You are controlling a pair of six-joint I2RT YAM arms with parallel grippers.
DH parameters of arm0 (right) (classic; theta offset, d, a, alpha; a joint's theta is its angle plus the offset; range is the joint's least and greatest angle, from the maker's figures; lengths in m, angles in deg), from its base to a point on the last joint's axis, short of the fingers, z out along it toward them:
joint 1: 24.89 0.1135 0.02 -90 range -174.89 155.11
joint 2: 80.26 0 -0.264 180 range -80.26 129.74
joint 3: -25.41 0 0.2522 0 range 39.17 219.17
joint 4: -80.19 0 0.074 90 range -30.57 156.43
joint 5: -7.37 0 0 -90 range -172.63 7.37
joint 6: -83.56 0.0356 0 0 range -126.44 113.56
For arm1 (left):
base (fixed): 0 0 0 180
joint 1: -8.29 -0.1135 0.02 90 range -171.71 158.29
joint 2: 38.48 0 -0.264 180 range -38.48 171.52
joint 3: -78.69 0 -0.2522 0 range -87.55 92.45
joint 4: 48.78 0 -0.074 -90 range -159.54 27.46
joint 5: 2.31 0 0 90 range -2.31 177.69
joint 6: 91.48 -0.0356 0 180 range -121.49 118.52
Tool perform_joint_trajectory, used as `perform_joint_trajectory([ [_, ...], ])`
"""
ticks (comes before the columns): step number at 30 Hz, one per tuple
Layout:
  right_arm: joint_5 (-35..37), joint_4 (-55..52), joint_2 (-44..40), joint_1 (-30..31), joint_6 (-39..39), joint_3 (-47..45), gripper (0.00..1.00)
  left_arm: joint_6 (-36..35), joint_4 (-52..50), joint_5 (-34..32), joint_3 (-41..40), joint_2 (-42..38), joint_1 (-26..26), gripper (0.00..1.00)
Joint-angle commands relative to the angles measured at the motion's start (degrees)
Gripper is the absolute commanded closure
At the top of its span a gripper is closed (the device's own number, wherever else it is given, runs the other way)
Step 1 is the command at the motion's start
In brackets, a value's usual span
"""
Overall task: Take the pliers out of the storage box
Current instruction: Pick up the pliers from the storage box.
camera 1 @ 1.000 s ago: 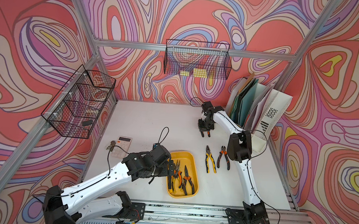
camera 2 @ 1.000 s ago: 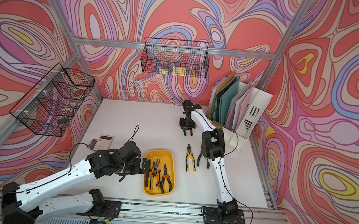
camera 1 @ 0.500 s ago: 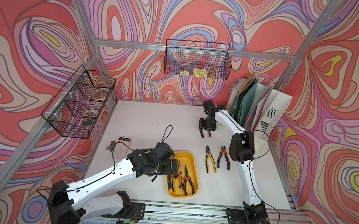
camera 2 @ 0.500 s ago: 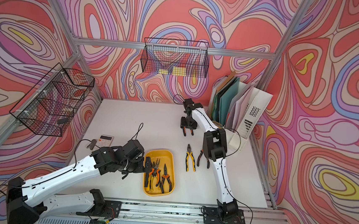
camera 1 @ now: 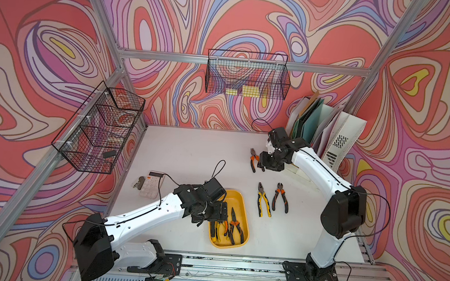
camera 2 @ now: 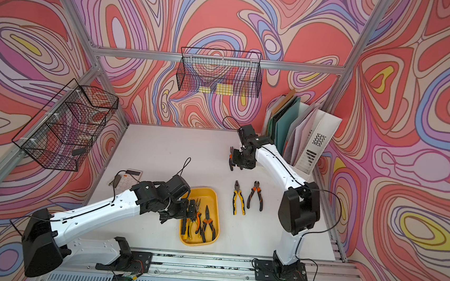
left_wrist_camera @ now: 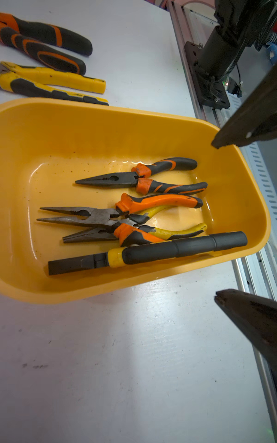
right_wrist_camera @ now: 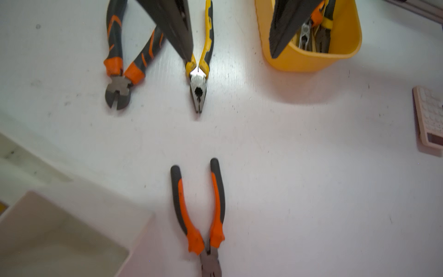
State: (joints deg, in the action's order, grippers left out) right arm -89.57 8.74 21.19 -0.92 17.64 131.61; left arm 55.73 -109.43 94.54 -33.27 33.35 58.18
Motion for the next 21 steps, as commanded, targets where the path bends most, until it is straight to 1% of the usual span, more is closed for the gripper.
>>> perform_joint_trajectory([
  [1, -1.29, 3.29, -6.77, 3.65, 4.41, -6.72, 0.46, -0.28, 1.27, 0.99, 1.45, 0.42, 0.55, 0.04],
  [4, -1.07, 4.53, -12.29, 7.39, 7.85, -12.71, 0.47, 0.11, 1.63, 0.52, 0.86, -0.17, 0.58, 0.05],
  [6, -0.66, 5.33, -15.34, 10.46, 10.35, -16.01, 0.48, 0.55, 1.43, -0.95, 0.24, -1.39, 0.65, 0.05],
  [11, 0.44, 7.71, -18.88, 19.51, 16.82, -21.96, 0.47, 2.32, 2.73, -4.29, -3.71, -7.00, 0.58, 0.05],
  [15, 1.26, 10.66, -17.15, 26.47, 21.73, -24.28, 0.41, 3.35, 2.82, -4.85, -6.17, -9.27, 0.63, 0.05],
  [18, 0.58, 13.69, -13.97, 29.32, 23.77, -25.58, 0.40, 4.16, 2.34, -5.23, -7.29, -10.37, 0.63, 0.05],
  [21, 0.63, 14.77, -9.78, 31.36, 24.62, -25.01, 0.40, 4.81, 1.25, -6.76, -7.94, -12.55, 0.58, 0.05],
])
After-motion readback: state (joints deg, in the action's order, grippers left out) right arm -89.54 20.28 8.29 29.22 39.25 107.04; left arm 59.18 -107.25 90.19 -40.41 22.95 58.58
